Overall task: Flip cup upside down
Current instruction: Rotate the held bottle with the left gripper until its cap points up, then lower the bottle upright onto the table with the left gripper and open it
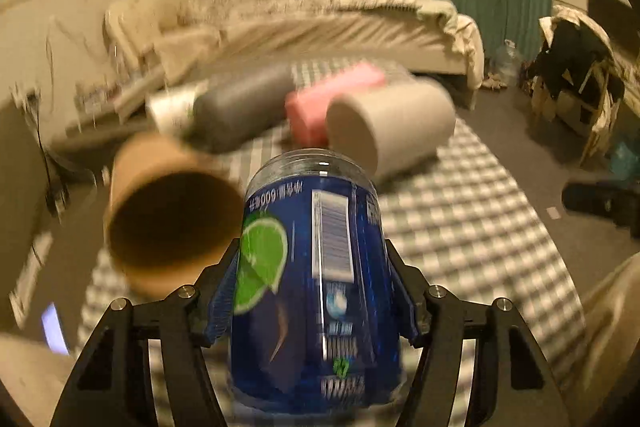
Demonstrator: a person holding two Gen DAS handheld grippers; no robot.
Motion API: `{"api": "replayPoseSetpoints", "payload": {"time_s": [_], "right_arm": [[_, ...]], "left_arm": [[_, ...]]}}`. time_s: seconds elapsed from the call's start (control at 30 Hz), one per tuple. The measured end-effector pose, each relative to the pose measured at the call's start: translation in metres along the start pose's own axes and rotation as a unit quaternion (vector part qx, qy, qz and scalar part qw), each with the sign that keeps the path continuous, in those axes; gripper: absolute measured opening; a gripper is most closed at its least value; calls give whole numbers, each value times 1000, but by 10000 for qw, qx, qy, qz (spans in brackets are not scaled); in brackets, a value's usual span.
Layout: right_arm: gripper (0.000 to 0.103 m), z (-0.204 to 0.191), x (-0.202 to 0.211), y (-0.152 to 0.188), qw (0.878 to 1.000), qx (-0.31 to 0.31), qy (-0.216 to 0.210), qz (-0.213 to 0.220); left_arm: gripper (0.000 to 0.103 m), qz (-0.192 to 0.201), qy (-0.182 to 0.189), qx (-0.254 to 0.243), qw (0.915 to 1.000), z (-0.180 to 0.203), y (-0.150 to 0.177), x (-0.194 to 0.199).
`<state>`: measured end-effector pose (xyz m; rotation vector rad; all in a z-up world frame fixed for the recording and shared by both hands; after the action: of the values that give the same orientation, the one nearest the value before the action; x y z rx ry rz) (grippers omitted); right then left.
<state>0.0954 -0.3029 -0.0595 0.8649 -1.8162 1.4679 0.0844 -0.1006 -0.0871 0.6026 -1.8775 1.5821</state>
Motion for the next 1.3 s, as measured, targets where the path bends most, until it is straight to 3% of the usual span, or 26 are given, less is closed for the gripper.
{"api": "replayPoseSetpoints", "payload": {"time_s": [0.2, 0.3, 0.43, 0.5, 0.63, 0.7, 0.77, 0.83, 0.93, 1.0, 1.07, 1.13, 1.2, 1.3], "right_arm": [[81, -2, 1, 0, 10000, 24, -2, 19], [81, -6, 2, 1, 9999, 115, 5, 36], [81, -6, 1, 1, 9999, 116, 9, 5], [81, -5, 1, 1, 10000, 80, -6, -9], [81, -3, 1, 0, 10000, 28, -45, -12], [81, -1, 1, 0, 10000, -1, -78, -18], [81, 0, 1, 0, 9999, -28, -108, -31], [81, 1, 1, 0, 9999, -48, -126, -30], [81, 2, 1, -1, 9999, -78, -141, -38], [81, 3, 1, -1, 9998, -103, -153, -41], [81, 4, 1, -1, 9998, -122, -161, -29], [81, 4, 1, -2, 9998, -121, -155, -19], [81, 3, 1, -1, 9998, -107, -142, -6], [81, 2, 2, -1, 9999, -79, -125, 18]], "left_arm": [[65, -374, 308, 138, 9987, -3, 0, 4], [68, -900, 635, 78, 9939, 0, -8, 0], [76, -1599, 486, 109, 9859, -5, -24, -6], [78, -1965, 702, 317, 9775, -11, -38, -13], [78, -2851, 913, 721, 9514, -21, -51, -41], [75, -3078, 984, 769, 9432, -23, -54, -53], [75, -3078, 1007, 668, 9437, -21, -60, -55], [74, -2990, 1006, 520, 9475, -18, -68, -53], [74, -2499, 951, 441, 9626, -15, -84, -41], [74, -1762, 843, 408, 9799, -15, -94, -24], [75, -937, 795, 478, 9913, -14, -95, -6], [75, -233, 693, 621, 9954, -20, -93, 3], [75, 700, 478, 693, 9940, -23, -75, 16], [75, 1049, 118, 718, 9918, -26, -52, 11]]}}
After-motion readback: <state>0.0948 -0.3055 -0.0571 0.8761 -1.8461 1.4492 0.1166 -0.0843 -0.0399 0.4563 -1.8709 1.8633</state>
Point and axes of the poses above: each gripper's, at about its wrist camera, not at the fingertips, and x roughly against the way its jaws point, z to its right, y to its underside, the point moved 3 cm from there along -x, roughly the way its jaws point, and after that the axes turned 5 degrees about -x, right-handed, at the moved point
